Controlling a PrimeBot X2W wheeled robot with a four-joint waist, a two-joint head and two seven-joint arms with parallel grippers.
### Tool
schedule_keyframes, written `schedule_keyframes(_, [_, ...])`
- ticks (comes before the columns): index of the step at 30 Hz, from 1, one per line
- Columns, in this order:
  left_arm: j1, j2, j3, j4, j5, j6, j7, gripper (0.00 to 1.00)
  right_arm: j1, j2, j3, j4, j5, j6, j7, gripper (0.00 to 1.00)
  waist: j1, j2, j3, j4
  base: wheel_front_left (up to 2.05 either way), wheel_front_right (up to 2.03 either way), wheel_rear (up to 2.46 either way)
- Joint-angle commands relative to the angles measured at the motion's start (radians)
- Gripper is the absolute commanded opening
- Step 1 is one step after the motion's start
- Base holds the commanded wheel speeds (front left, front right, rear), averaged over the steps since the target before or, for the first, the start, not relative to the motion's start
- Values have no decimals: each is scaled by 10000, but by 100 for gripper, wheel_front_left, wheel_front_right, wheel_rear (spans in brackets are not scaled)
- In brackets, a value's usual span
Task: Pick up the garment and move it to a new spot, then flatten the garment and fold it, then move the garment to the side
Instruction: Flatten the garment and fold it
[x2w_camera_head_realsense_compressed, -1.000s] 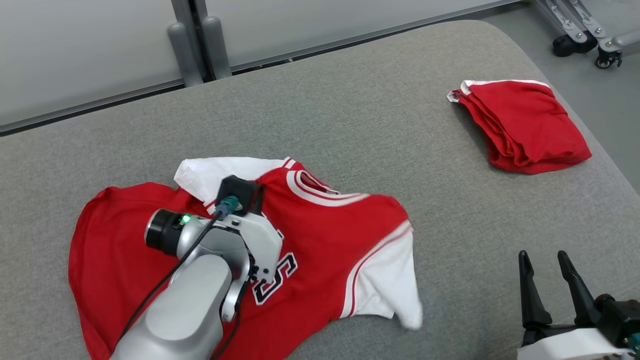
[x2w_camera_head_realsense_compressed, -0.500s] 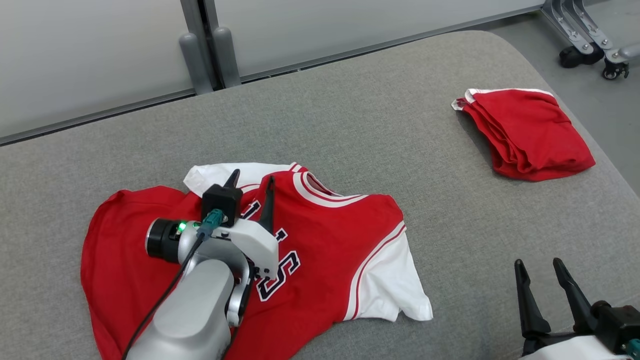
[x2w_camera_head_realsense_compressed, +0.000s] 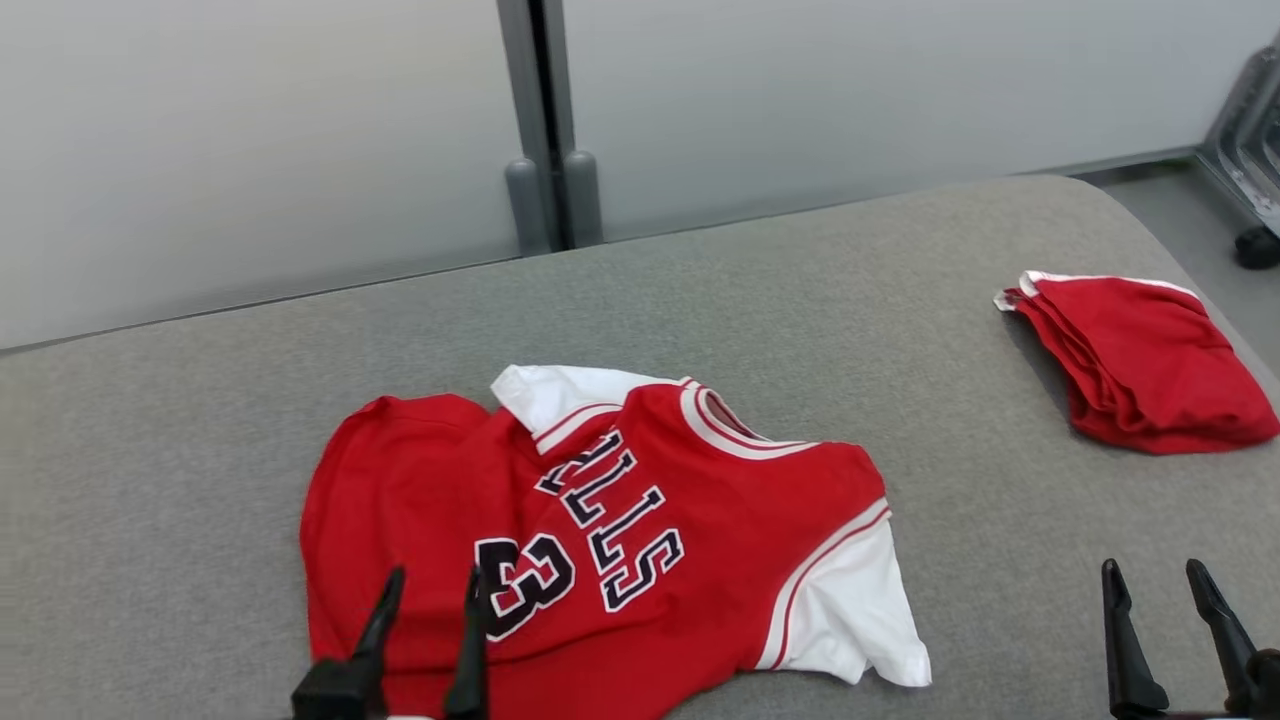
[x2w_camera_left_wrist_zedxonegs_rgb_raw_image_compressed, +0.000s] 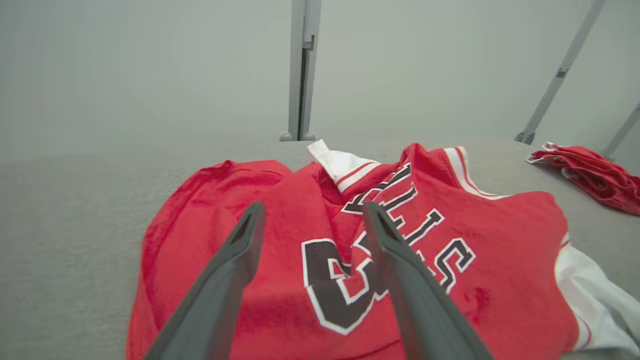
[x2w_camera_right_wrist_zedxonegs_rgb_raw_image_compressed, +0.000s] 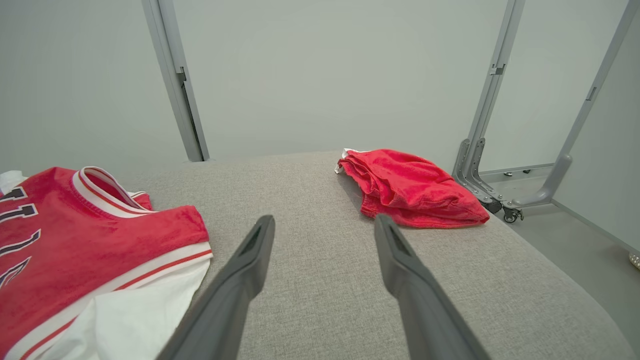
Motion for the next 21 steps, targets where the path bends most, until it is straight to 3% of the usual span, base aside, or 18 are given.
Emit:
schedule_keyframes(1, [387, 87, 212, -237, 163, 81, -39, 100, 87, -55, -69, -39, -70, -2, -2, 100, 0, -1, -378, 485, 0, 0, 0])
schedule_keyframes(8, [2450, 17, 1795, -1592, 816, -335, -41, 100, 426, -29, -295, 73, -99, -2, -4, 100, 0, -1, -827, 1232, 0, 0, 0])
schedule_keyframes(16, [3411, -299, 2773, -1494, 1532, -1447, -40, 100, 620, 9, -236, 383, -258, -2, -2, 100, 0, -1, -1034, 1528, 0, 0, 0])
schedule_keyframes(21, [3455, -555, 3198, -1403, 1828, -1879, -41, 100, 626, 13, -119, 338, -203, -2, -4, 100, 0, -1, -1033, 1577, 0, 0, 0])
